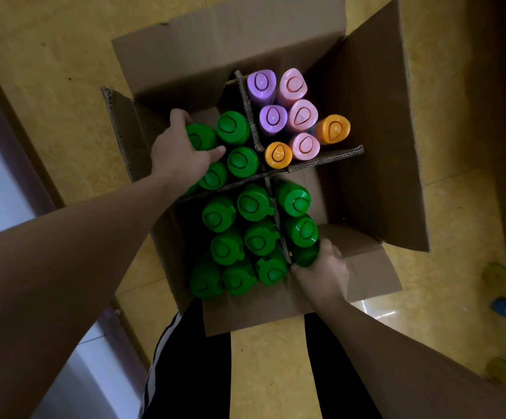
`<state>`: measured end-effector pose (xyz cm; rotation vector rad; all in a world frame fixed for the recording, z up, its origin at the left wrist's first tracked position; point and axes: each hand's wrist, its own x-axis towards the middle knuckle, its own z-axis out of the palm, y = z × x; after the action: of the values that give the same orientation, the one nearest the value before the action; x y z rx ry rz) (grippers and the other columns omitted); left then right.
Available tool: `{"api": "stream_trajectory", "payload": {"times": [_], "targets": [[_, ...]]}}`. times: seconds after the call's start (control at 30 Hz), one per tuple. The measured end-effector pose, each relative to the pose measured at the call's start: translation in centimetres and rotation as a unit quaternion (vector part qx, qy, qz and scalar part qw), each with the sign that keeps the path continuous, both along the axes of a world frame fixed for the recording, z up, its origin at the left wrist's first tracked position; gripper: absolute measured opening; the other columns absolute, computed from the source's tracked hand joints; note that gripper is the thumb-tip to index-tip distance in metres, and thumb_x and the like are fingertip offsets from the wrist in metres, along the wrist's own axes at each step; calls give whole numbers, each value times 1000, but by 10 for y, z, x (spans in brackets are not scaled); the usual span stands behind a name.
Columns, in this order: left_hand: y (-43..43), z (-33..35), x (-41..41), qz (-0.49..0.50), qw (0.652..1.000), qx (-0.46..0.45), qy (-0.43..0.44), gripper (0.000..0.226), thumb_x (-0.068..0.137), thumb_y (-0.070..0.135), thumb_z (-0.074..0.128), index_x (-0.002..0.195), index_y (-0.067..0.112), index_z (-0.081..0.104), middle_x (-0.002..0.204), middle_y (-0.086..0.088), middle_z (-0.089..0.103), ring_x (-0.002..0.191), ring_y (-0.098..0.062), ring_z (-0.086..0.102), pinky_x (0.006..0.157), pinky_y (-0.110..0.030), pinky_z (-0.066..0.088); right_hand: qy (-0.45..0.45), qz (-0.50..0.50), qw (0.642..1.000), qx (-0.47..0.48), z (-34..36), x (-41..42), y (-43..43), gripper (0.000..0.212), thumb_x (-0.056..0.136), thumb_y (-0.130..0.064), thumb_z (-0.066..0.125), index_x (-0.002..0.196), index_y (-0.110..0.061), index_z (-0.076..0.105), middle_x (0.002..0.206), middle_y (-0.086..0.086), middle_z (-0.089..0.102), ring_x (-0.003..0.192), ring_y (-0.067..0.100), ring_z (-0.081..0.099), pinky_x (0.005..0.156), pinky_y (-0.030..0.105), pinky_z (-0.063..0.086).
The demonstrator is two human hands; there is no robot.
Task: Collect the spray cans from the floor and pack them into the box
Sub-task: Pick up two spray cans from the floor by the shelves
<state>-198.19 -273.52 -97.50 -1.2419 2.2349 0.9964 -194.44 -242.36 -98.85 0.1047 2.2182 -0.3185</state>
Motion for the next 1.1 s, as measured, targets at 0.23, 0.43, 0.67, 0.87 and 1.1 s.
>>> {"api": "stream_trajectory", "payload": {"times": [0.23,0.43,0.67,0.87,1.1], "targets": [[5,-3,-4,35,999,27,-20,69,87,47,74,134,20,31,119,-8,56,107,-31,57,95,-53,51,16,12,1000,0,-2,3,-2,58,78,-29,80,125,-7,53,119,14,57,105,36,59,73,30,34],[5,-4,3,11,1000,23,-14,76,88,52,71,142,18,29,134,-12,54,118,-32,55,94,-43,48,13,16,1000,-6,-6,3,-2,54,77,-30,81,118,-7,54,118,16,54,104,38,58,74,32,36],[0,1,4,24,1000,10,-13,80,86,50,75,147,22,31,137,-11,53,123,-32,53,102,-46,48,12,32,999,-5,-5,3,-2,63,78,-29,81,128,-9,49,124,15,52,109,37,57,81,36,43],[-2,4,0,16,1000,-1,12,66,85,35,80,141,26,46,135,-9,53,121,-26,52,94,-36,49,9,6,1000,-15,-6,4,-2,54,78,-25,80,121,-8,51,116,16,59,103,37,59,73,31,35],[0,4,0,10,1000,-1,8,72,84,39,80,145,27,43,138,-10,52,125,-30,51,98,-37,47,4,6,1000,-22,-5,3,-4,58,78,-24,80,125,-8,50,118,15,58,106,35,58,76,31,36]]}}
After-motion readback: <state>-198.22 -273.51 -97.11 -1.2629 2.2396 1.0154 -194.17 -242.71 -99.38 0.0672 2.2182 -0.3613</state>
